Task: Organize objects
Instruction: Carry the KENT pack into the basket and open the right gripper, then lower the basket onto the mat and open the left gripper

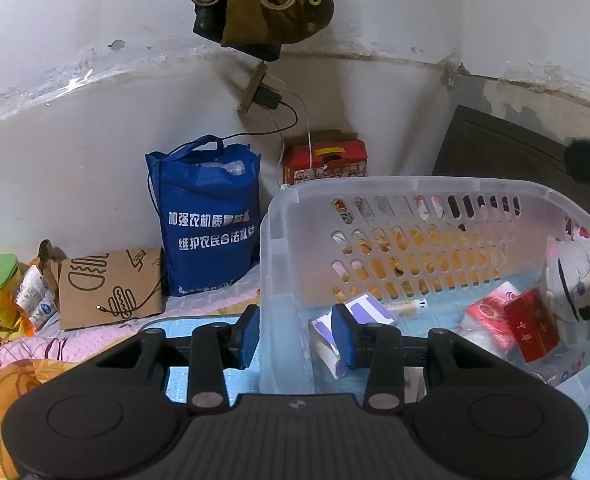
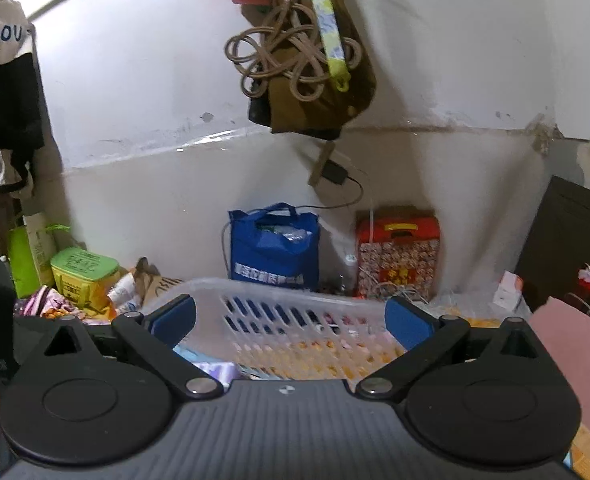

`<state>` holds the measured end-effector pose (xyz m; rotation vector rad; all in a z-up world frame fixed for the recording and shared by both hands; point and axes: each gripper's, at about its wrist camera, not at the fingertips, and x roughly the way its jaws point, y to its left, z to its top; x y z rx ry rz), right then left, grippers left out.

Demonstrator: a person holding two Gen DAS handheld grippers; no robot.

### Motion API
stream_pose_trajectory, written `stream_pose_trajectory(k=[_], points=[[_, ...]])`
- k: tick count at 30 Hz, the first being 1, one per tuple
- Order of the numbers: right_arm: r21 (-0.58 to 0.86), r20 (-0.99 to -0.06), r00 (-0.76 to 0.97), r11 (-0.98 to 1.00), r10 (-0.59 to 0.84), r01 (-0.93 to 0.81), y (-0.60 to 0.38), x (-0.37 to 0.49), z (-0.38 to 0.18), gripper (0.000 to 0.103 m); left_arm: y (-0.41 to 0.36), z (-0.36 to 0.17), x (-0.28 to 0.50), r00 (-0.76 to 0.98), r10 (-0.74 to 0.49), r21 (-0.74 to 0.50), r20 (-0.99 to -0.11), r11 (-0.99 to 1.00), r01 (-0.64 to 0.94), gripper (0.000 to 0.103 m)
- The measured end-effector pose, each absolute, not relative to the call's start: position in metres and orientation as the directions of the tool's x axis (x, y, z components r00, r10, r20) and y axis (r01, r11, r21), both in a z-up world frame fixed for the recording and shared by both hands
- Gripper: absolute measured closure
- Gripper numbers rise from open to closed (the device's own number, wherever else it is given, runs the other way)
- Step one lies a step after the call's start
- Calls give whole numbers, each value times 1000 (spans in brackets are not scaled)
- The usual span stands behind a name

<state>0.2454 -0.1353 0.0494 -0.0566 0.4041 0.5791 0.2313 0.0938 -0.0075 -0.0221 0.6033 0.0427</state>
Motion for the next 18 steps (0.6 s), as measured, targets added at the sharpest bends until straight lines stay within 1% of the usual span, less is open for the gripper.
stream_pose_trajectory(k=[5, 11, 16, 18], points=[[88, -405, 750, 839, 523, -537, -150, 246, 43, 0, 93, -7, 233, 823, 40, -4, -567, 999, -52, 59], [133, -375, 742, 824, 556, -551, -170, 235, 35, 0, 94, -7, 231, 823, 43, -10, -567, 998, -59, 59], [75, -358, 782, 850, 510, -521, -172, 233, 18, 0, 96, -8, 232, 819, 30, -42, -572, 997, -66, 59], [76, -365, 783, 855, 503, -513, -170, 237, 11, 0, 96, -8, 231, 824, 37, -33, -566, 997, -68, 59]])
